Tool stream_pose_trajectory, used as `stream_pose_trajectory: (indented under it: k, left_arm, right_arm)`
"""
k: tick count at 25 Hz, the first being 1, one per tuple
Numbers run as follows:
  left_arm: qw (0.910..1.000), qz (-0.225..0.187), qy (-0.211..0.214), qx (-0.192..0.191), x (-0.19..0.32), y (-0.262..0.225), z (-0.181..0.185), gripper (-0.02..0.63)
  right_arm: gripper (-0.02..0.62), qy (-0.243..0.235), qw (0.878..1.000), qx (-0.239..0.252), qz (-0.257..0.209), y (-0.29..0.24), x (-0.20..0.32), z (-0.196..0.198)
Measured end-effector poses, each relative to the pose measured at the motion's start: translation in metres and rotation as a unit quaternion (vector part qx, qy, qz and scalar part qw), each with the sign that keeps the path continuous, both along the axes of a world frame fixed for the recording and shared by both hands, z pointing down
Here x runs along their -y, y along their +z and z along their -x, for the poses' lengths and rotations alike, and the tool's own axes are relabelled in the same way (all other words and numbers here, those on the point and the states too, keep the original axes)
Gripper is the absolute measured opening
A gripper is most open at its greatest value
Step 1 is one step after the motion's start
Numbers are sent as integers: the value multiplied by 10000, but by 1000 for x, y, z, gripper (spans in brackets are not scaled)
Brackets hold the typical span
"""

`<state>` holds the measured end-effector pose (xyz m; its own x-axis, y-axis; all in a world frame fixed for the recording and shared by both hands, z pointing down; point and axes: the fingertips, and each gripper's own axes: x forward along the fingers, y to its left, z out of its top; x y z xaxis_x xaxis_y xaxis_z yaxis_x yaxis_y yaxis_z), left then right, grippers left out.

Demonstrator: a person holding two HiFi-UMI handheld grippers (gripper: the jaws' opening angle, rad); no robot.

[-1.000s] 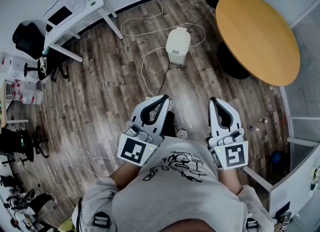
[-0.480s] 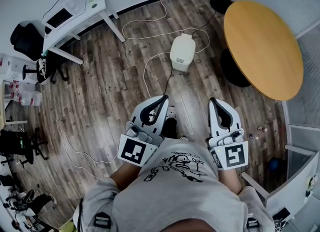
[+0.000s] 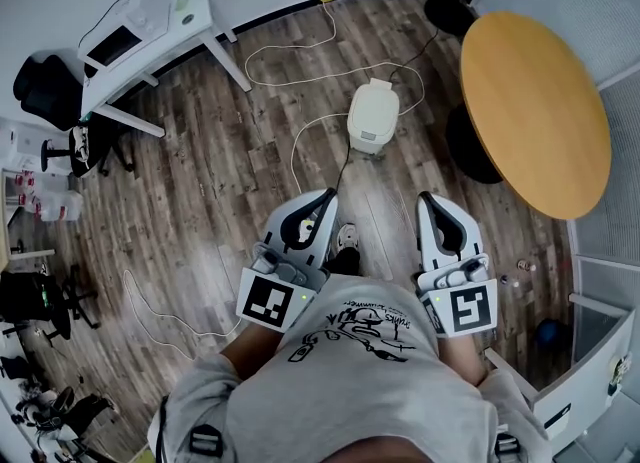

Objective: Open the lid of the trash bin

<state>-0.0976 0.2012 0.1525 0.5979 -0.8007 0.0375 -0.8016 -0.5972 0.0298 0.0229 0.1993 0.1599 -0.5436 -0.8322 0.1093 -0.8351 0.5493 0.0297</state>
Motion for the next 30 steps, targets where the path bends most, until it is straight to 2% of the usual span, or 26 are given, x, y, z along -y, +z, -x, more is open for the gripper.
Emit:
stream_pose_trajectory:
  k: [9,21,30]
  left_arm:
    - [9999,41,150,55,41,3,24,15]
    - [9997,80,212,92,68,8,21,15]
    - [9996,-4,202,180,111,3,6,15]
  right_arm:
    - [6,78,10000,6,-4,-1,41,28]
    - [6,196,9998,59,38,9,69,20]
    - [6,194,9998,94,-20,7,112,5]
